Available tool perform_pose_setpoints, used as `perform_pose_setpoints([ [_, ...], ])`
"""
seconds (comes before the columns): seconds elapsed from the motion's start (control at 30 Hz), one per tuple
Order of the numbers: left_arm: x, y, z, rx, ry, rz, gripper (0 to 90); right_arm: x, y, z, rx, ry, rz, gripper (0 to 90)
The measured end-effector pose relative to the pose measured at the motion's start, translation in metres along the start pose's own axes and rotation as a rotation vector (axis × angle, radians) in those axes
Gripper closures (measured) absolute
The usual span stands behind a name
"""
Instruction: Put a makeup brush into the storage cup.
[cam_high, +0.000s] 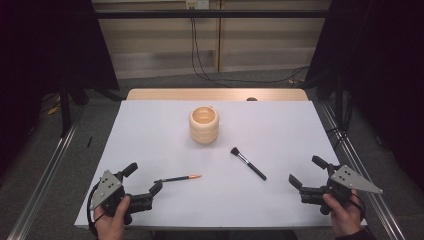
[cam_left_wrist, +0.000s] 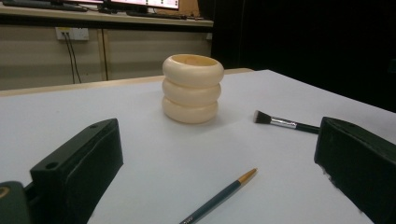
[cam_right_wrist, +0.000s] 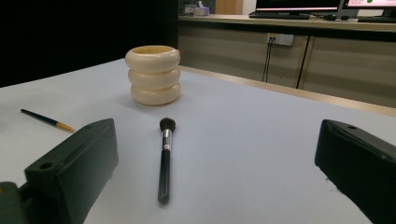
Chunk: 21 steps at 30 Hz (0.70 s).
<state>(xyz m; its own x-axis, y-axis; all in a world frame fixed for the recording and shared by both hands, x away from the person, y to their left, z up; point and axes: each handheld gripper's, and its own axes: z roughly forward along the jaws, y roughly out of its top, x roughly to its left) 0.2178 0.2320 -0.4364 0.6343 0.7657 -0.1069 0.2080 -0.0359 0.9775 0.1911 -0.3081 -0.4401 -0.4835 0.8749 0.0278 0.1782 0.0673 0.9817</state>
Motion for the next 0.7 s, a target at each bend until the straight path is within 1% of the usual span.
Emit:
perform_pose_setpoints([
  [0.13,-0.001,0.002,0.0,-0.006,0.006,-0.004,1.0,0.0,0.0,0.001,-0.002,0.008,-0.012,0.0],
  [0.17,-0.002,0.004,0.001,-0.012,0.003,0.009,1.0,0.001,0.001,0.0,0.002,0.013,-0.014,0.0],
  [0.2,-0.003,0.005,0.001,-0.015,-0.006,0.008,1.0,0.001,0.001,0.0,-0.003,0.01,-0.013,0.0],
  [0.23,-0.003,0.005,0.001,-0.018,-0.02,-0.002,0.9,0.002,0.002,0.0,-0.011,0.011,-0.01,0.0],
  [0.27,-0.003,0.005,0.0,-0.014,-0.004,0.007,0.9,0.002,0.002,-0.001,-0.013,0.013,-0.007,0.0],
  [0.33,-0.003,0.007,0.0,-0.02,-0.015,0.004,0.9,0.003,0.002,-0.001,-0.013,0.015,-0.004,0.0],
  [0.37,-0.003,0.008,-0.001,-0.02,-0.008,0.011,0.9,0.003,0.002,0.0,-0.013,0.018,-0.006,0.0],
  [0.47,-0.004,0.01,-0.002,-0.017,-0.003,0.013,0.7,0.002,0.002,-0.001,-0.016,0.014,0.002,0.0],
  [0.5,-0.004,0.011,0.0,-0.017,-0.004,0.013,0.7,0.002,0.002,-0.001,-0.021,0.013,0.012,0.0],
  [0.57,-0.004,0.012,0.001,-0.009,-0.005,0.019,0.7,0.001,0.002,-0.001,-0.023,0.009,0.015,0.0],
  [0.63,-0.007,0.014,0.007,0.001,-0.015,0.03,0.9,0.002,0.002,-0.002,-0.022,0.007,0.021,0.0],
  [0.7,-0.009,0.016,0.012,0.004,-0.031,0.042,1.0,0.001,0.002,-0.002,-0.023,0.014,0.01,0.0],
])
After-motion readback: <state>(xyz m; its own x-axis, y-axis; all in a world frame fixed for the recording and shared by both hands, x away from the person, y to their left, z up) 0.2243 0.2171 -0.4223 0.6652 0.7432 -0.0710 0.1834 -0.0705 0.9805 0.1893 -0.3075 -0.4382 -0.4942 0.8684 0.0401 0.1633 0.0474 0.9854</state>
